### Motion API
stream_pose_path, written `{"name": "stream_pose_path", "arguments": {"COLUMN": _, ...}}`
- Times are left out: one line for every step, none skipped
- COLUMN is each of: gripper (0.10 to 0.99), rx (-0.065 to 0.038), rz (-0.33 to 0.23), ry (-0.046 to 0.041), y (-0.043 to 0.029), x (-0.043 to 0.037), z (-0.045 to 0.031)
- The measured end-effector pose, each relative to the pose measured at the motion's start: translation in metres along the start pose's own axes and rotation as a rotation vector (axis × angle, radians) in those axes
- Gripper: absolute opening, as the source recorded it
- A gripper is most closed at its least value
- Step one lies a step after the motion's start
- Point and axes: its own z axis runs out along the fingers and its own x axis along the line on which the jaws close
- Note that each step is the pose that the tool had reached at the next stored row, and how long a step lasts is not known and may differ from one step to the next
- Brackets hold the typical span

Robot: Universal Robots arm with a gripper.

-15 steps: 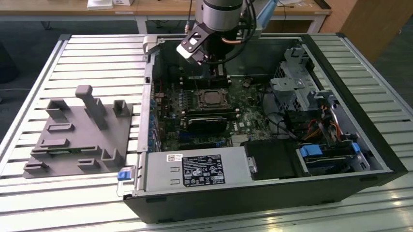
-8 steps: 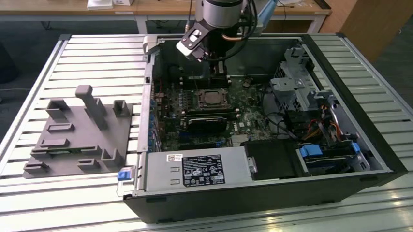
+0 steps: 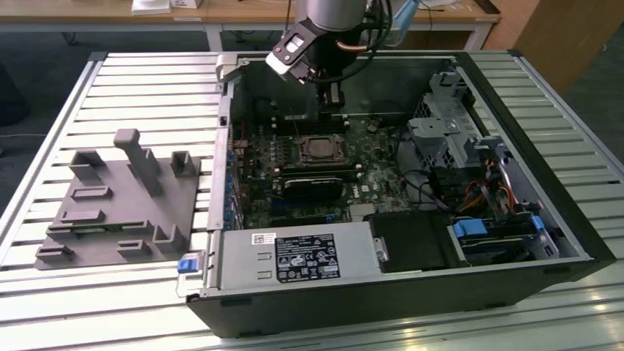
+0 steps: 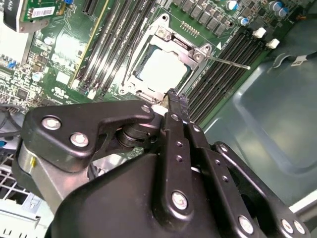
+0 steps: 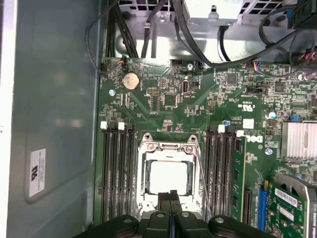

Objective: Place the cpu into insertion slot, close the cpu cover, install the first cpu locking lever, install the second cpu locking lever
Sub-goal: 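Install the first cpu locking lever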

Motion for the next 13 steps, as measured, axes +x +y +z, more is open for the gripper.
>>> {"name": "stream_pose_path", "arguments": {"gripper": 0.106, "rx": 0.000, "rz": 0.000, "ry": -0.0001, "y": 0.0000, "x": 0.0000, "z": -0.0008}}
{"name": "stream_pose_path", "arguments": {"gripper": 0.106, "rx": 0.000, "rz": -0.001, "ry": -0.0004, "y": 0.0000, "x": 0.0000, "z": -0.0012}}
{"name": "stream_pose_path", "arguments": {"gripper": 0.106, "rx": 0.000, "rz": -0.002, "ry": -0.0011, "y": -0.0002, "x": 0.0001, "z": -0.0011}}
{"name": "stream_pose_path", "arguments": {"gripper": 0.106, "rx": 0.000, "rz": -0.005, "ry": -0.0013, "y": -0.0002, "x": 0.0000, "z": -0.0011}}
{"name": "stream_pose_path", "arguments": {"gripper": 0.106, "rx": 0.000, "rz": -0.011, "ry": -0.0015, "y": -0.0002, "x": 0.0000, "z": -0.0012}}
{"name": "stream_pose_path", "arguments": {"gripper": 0.106, "rx": 0.001, "rz": -0.023, "ry": -0.0015, "y": -0.0003, "x": 0.0000, "z": -0.0012}}
{"name": "stream_pose_path", "arguments": {"gripper": 0.106, "rx": 0.002, "rz": -0.040, "ry": -0.0016, "y": -0.0003, "x": 0.0000, "z": -0.0012}}
{"name": "stream_pose_path", "arguments": {"gripper": 0.106, "rx": 0.002, "rz": -0.058, "ry": -0.0015, "y": -0.0004, "x": 0.0001, "z": -0.0012}}
{"name": "stream_pose_path", "arguments": {"gripper": 0.106, "rx": 0.003, "rz": -0.076, "ry": -0.0013, "y": -0.0003, "x": 0.0001, "z": -0.0011}}
{"name": "stream_pose_path", "arguments": {"gripper": 0.106, "rx": 0.004, "rz": -0.095, "ry": -0.0012, "y": -0.0003, "x": 0.0000, "z": -0.0010}}
{"name": "stream_pose_path", "arguments": {"gripper": 0.106, "rx": 0.004, "rz": -0.113, "ry": -0.0009, "y": -0.0003, "x": 0.0000, "z": -0.0009}}
{"name": "stream_pose_path", "arguments": {"gripper": 0.106, "rx": 0.005, "rz": -0.131, "ry": -0.0009, "y": -0.0003, "x": 0.0000, "z": -0.0009}}
{"name": "stream_pose_path", "arguments": {"gripper": 0.106, "rx": 0.006, "rz": -0.148, "ry": -0.0007, "y": -0.0003, "x": 0.0000, "z": -0.0008}}
